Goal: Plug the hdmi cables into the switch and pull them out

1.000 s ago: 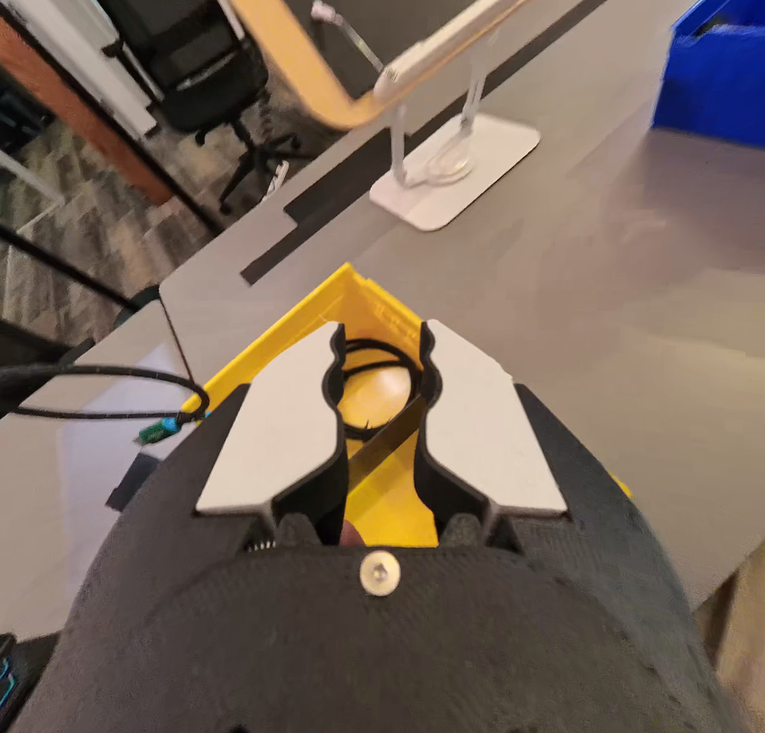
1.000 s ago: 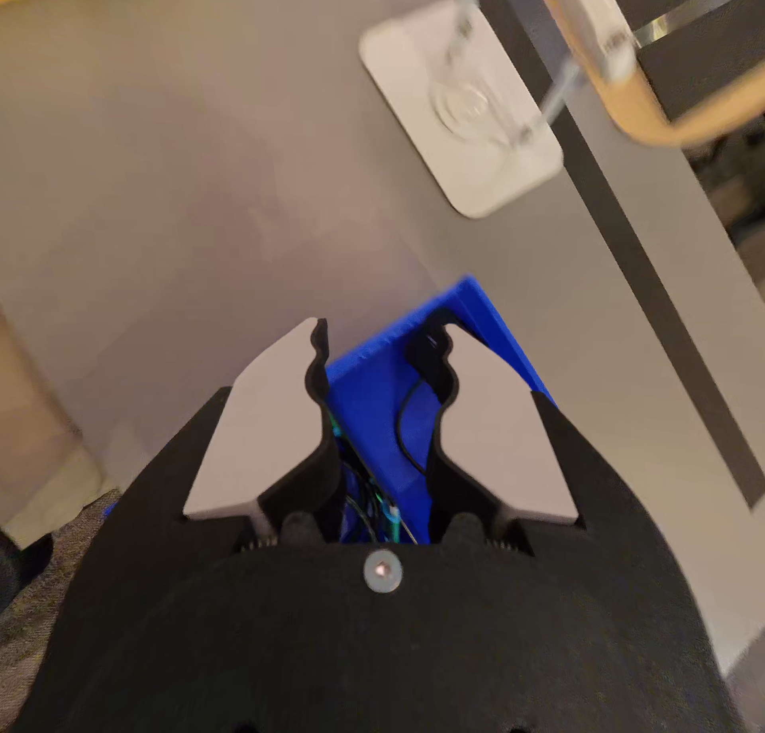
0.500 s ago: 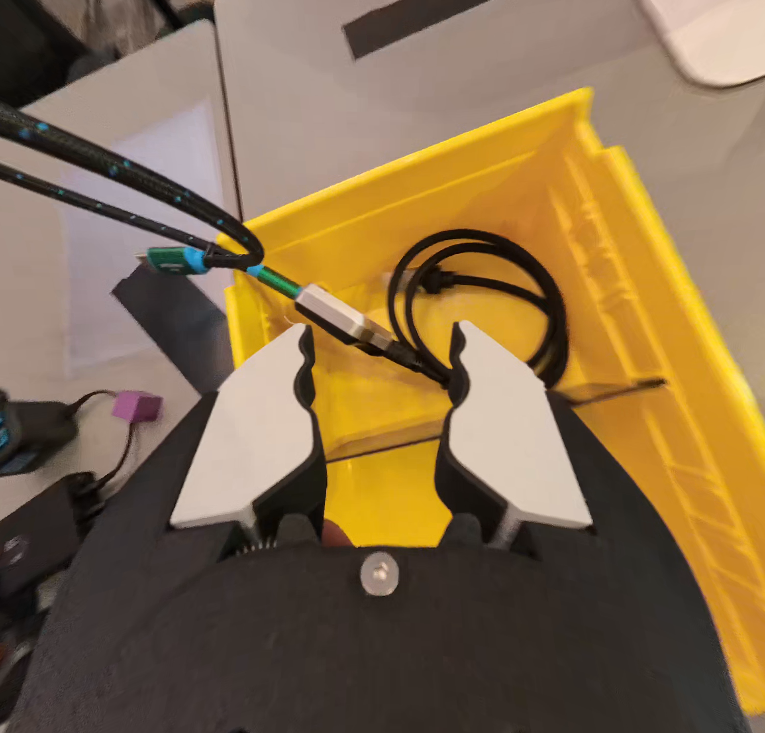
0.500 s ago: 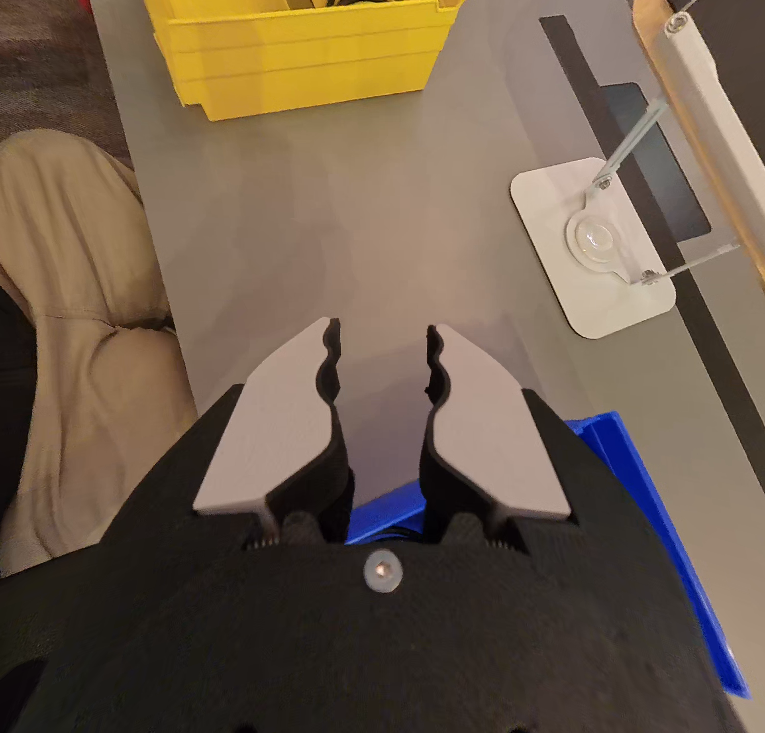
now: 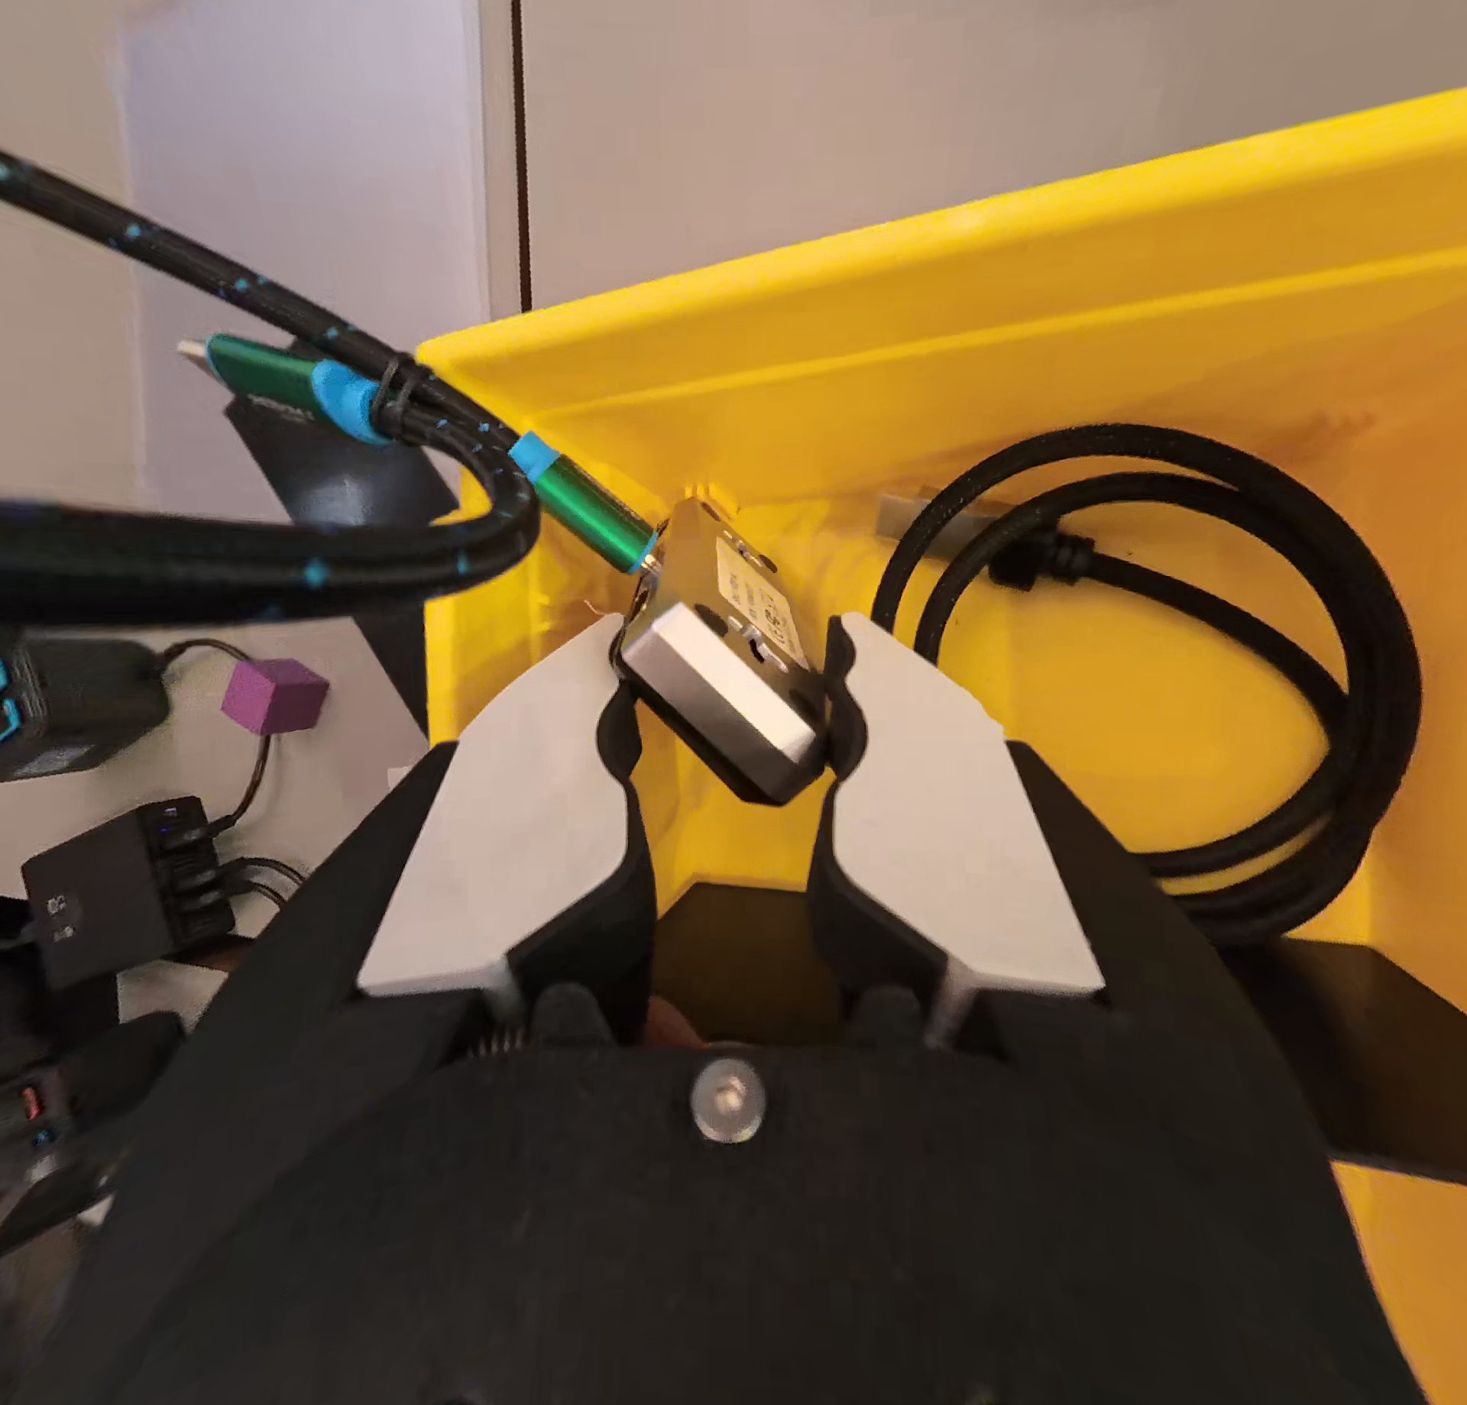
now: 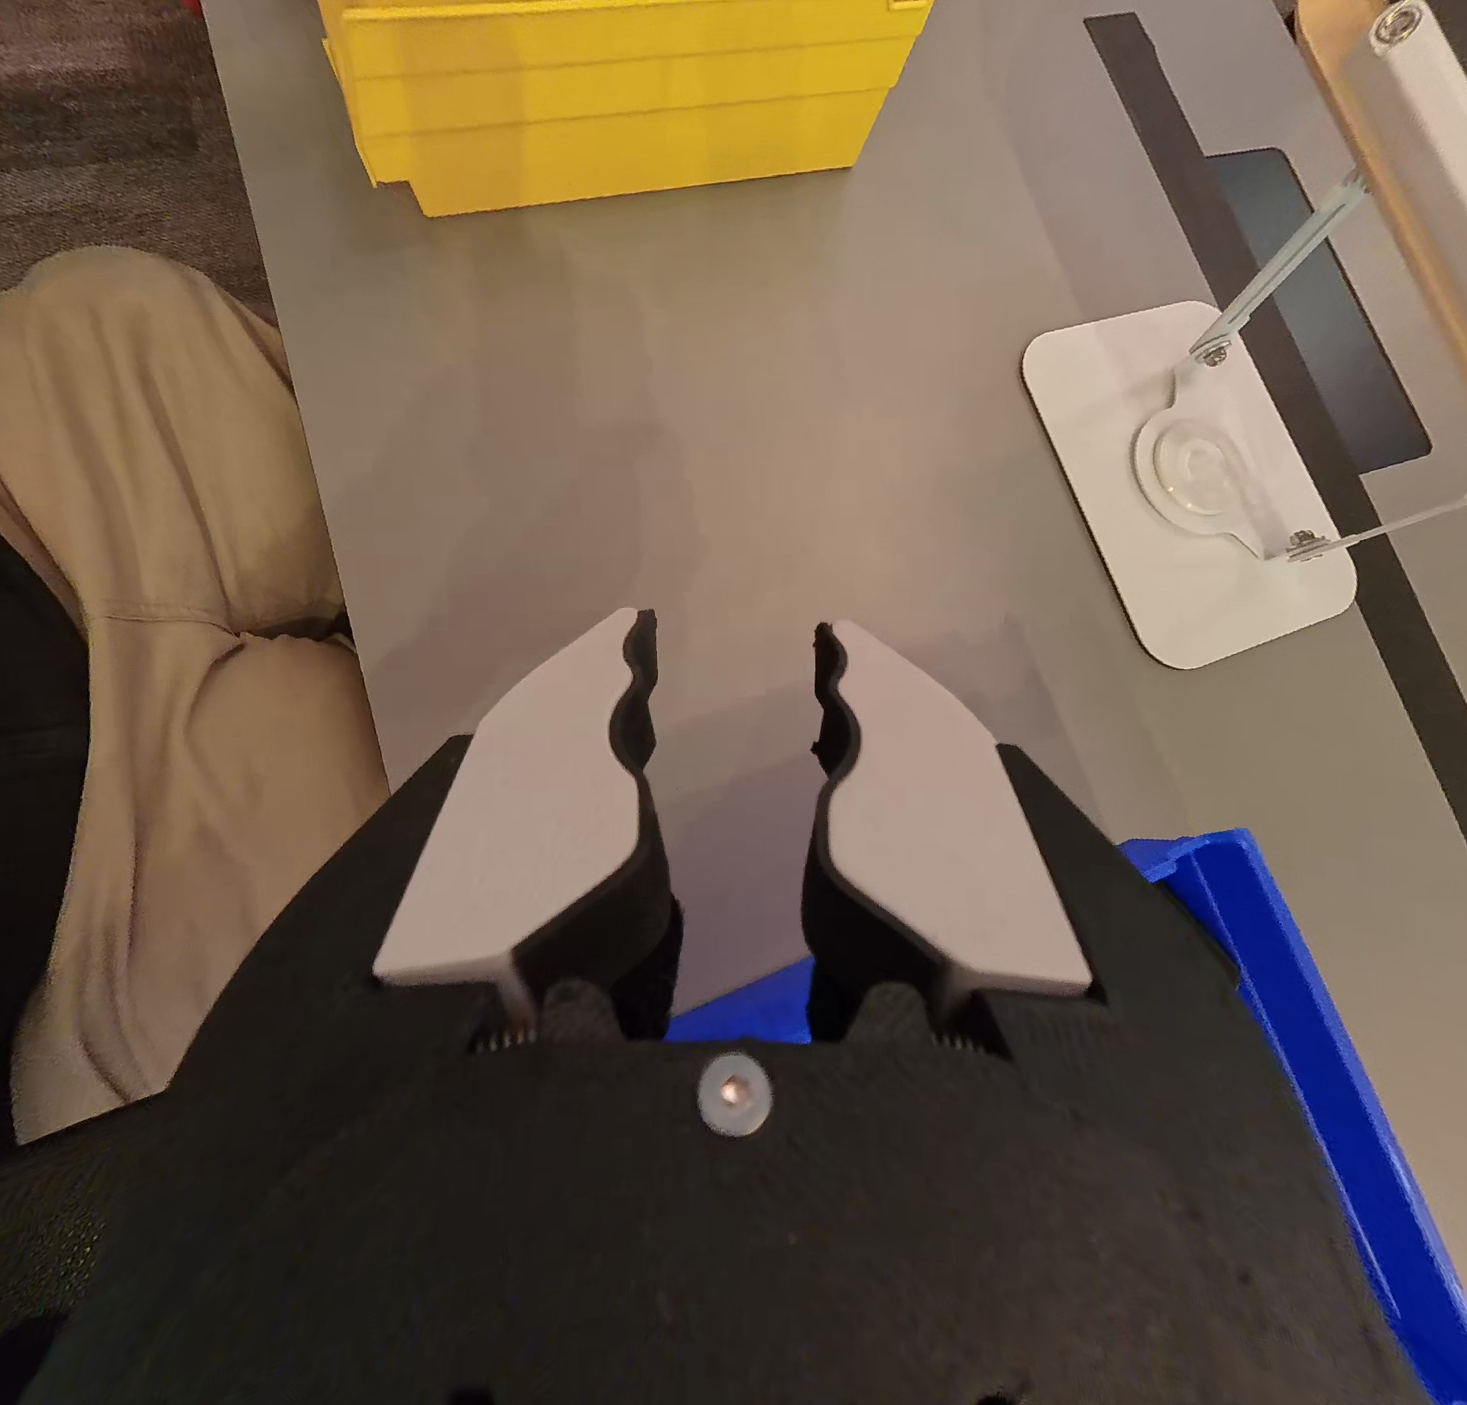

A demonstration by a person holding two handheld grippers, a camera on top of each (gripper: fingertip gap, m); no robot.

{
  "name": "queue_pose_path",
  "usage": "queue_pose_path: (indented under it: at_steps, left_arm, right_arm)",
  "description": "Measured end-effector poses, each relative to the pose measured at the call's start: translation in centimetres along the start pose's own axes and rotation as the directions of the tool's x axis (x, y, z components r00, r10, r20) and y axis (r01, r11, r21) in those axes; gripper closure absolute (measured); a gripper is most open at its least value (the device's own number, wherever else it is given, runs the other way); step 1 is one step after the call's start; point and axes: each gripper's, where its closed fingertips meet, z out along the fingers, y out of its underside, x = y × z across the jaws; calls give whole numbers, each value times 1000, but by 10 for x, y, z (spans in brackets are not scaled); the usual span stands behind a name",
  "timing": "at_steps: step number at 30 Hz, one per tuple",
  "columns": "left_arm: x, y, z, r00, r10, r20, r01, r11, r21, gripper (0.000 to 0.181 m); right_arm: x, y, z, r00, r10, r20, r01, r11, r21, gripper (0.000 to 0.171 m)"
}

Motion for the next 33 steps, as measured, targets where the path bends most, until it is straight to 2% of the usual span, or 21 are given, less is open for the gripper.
queue_pose_path:
  at_steps: [5,10,13,16,20,23,28,33]
  left_arm:
    - [-2,-17,-19,1000,10,18,-13,987,161,140]
    - [-1,-45,-68,998,45,38,-56,923,381,142]
    - [6,-67,-113,995,90,49,-102,833,544,154]
    - [10,-88,-165,980,151,131,-200,714,670,160]
    - [23,-100,-203,930,248,270,-367,625,690,159]
    - [38,-103,-230,855,324,405,-519,519,679,159]
    - [85,-94,-267,677,433,595,-731,300,613,159]
    - [136,-76,-292,492,449,746,-859,110,501,159]
  right_arm:
    - [0,4,3,1000,9,5,-9,1000,-2,135]
    - [1,-2,2,1000,22,0,-22,999,24,137]
    - [-1,-9,3,999,33,0,-32,998,53,136]
    - [-1,-18,3,999,38,-16,-37,996,78,136]
    - [-5,-31,0,999,34,-26,-30,992,121,135]
    - [-5,-40,-6,998,23,-65,-12,987,163,134]
    - [-1,-66,-27,982,-21,-187,79,948,309,129]
    - [-4,-98,-66,908,-107,-406,281,874,397,138]
